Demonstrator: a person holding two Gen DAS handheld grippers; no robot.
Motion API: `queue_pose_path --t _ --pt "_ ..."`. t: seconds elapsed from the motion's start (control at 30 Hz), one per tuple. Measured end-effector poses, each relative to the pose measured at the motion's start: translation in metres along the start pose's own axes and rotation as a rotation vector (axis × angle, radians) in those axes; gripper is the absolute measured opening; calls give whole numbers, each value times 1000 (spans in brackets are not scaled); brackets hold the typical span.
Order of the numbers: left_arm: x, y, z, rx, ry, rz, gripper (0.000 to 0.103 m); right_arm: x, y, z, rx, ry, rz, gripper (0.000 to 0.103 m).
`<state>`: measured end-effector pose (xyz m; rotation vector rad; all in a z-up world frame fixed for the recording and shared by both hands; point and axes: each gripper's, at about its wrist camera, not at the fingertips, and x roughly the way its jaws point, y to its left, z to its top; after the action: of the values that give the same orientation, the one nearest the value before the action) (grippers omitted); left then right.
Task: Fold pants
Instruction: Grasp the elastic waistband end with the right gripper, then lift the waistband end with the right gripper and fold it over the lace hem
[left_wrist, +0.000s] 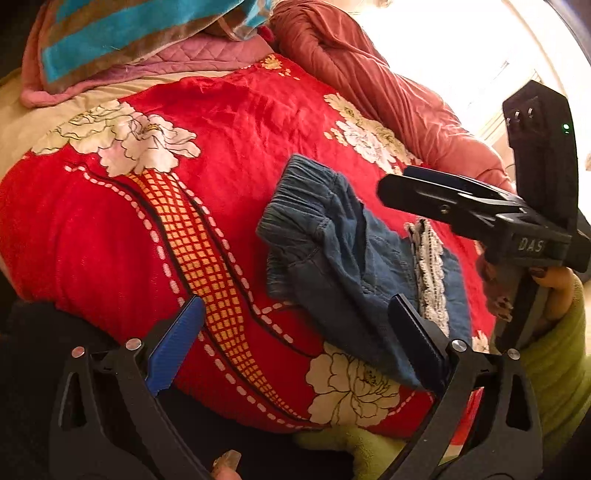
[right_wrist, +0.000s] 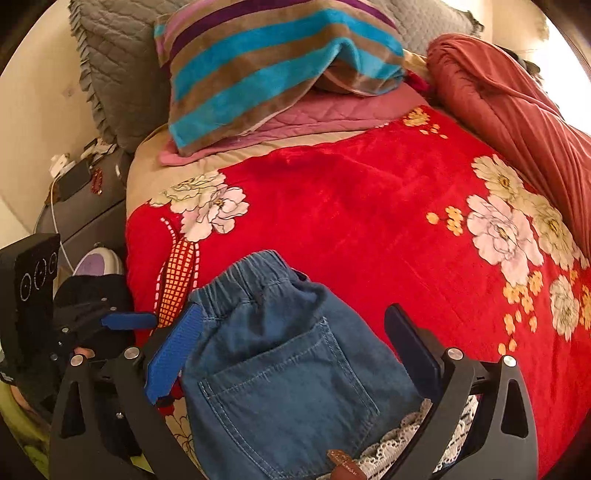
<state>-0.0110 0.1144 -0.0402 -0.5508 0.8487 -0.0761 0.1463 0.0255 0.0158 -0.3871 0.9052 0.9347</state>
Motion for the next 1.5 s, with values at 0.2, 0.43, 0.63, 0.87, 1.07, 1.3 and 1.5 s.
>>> queue_pose_path --t 0.2,0.43,0.63,0.87,1.07,1.3,1.5 --pt "14 -3 -7 -69 79 -165 61 18 -8 2 -14 48 19 98" --pt "29 -6 -1 -93 97 -152 64 35 -21 3 17 64 81 98" --pt "42 -7 7 -98 116 -151 64 55 -20 10 -15 114 156 98" --pt "51 1 11 -107 104 -133 44 81 -21 18 -7 167 253 93" --pt "47 0 7 -103 99 -121 39 85 -17 14 -14 182 335 56" --pt "32 -28 4 -20 81 -119 28 26 -33 2 13 38 336 37" --pt "20 -76 5 114 58 -122 28 -31 -57 -19 60 -79 308 37"
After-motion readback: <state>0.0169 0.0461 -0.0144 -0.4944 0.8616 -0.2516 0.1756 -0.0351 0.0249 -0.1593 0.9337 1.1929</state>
